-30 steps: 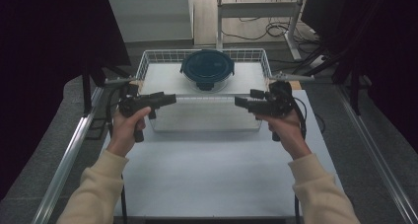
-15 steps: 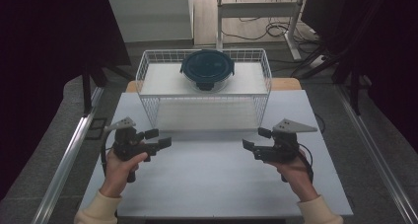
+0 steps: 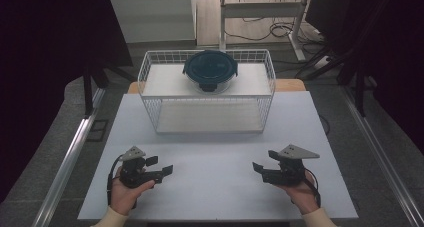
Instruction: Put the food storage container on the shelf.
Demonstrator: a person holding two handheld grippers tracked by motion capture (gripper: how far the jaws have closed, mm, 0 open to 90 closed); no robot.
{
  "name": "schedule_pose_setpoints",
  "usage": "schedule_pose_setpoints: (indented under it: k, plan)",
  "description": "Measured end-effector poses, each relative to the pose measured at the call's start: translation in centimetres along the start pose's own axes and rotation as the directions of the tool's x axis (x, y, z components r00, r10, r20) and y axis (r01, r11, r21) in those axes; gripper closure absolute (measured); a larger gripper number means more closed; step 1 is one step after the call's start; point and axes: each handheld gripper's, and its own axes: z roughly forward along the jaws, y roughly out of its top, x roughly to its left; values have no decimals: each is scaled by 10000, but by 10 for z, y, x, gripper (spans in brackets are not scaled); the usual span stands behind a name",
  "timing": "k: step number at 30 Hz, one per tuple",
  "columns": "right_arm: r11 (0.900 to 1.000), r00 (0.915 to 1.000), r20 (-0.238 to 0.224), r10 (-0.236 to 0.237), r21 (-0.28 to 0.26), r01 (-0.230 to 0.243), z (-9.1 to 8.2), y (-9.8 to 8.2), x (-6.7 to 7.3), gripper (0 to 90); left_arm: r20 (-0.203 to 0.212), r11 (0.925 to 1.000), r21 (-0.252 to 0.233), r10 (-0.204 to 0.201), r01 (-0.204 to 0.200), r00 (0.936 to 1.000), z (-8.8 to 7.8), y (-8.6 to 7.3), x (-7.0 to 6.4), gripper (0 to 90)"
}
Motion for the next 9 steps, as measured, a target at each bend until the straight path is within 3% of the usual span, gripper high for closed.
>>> schedule_pose_setpoints:
  k: [9]
  plan:
    - [9999, 9999, 55, -84, 146, 83, 3, -3, -2, 180, -193, 10000, 27, 72, -72, 9998, 2, -3, 5, 235]
